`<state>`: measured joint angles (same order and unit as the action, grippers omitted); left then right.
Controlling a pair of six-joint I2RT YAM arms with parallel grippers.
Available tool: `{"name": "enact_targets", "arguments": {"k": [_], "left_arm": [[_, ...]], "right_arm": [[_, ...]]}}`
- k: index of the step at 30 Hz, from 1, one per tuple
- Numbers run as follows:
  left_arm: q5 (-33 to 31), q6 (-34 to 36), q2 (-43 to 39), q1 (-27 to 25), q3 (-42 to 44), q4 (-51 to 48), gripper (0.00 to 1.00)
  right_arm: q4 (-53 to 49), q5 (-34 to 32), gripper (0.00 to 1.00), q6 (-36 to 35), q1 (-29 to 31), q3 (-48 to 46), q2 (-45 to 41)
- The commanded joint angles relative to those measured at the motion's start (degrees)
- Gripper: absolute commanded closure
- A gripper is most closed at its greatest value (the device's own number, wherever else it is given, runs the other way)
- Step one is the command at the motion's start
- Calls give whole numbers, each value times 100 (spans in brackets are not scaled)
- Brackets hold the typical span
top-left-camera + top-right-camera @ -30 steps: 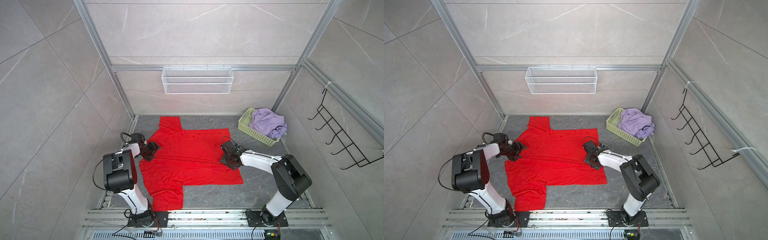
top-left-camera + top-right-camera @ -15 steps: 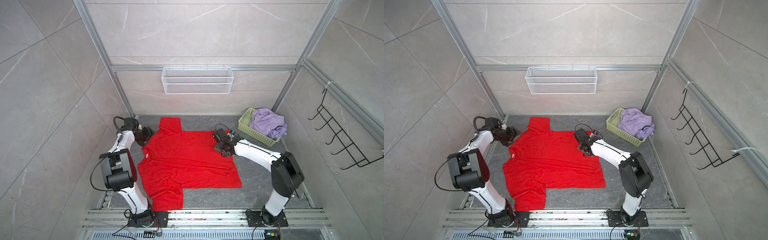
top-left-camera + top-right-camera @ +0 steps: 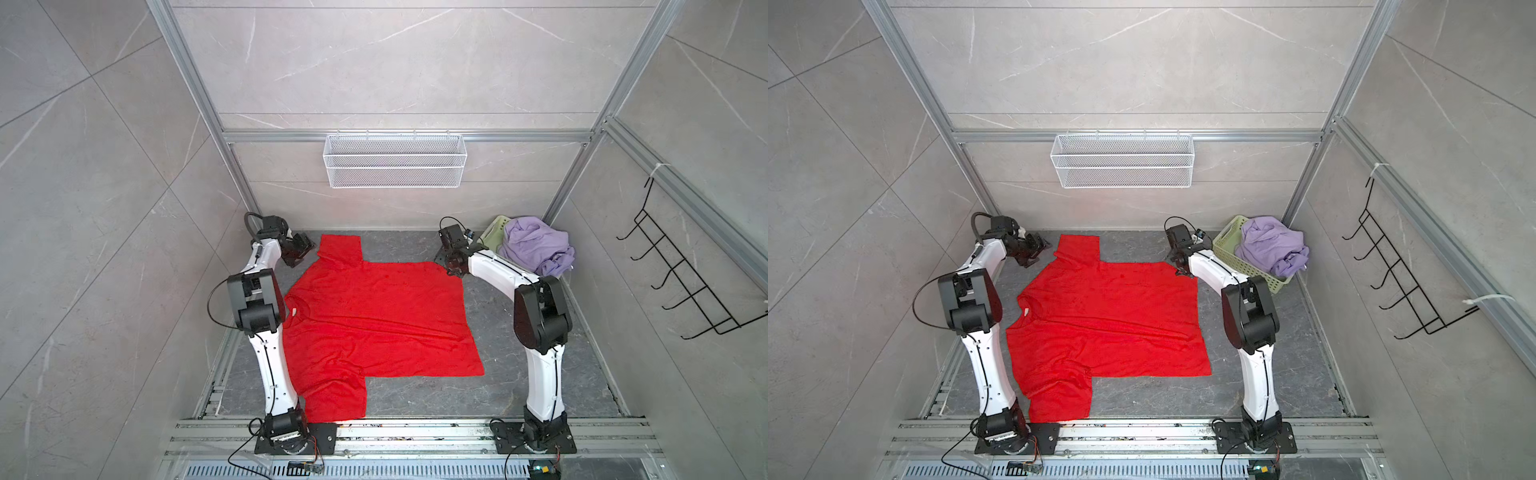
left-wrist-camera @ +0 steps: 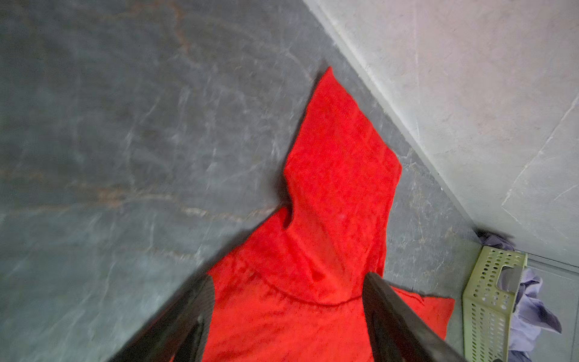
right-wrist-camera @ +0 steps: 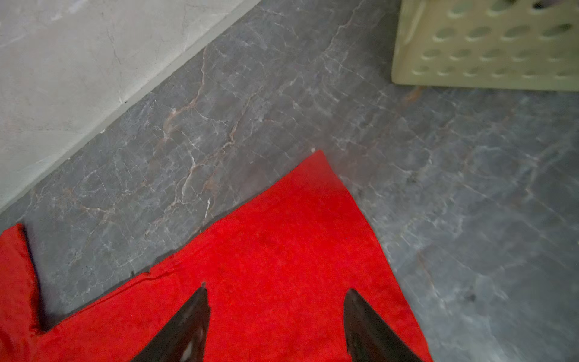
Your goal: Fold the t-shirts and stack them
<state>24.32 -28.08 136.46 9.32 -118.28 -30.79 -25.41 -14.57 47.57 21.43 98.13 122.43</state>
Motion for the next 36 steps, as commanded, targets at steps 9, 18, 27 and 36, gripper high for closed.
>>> {"name": "enact_targets", "arguments": {"k": [9,18,27,36], "left_arm": [[-555,-497,1027,-390,-899,-6,25],[-643,-676,1463,-642,-1125,391,35],[-643,-757,1519,-655,-1151,635,80],[-606,-787,1387,-677,-1090,677,100]], "right_arm": [[-164,556,31,-260,-353,689,608],[-410,441,31,-534,-472,1343,1210],[-1088,97,31,-566,-604,2764,2119],[-2520,-179,31,-755,-627,4175,3045]]}}
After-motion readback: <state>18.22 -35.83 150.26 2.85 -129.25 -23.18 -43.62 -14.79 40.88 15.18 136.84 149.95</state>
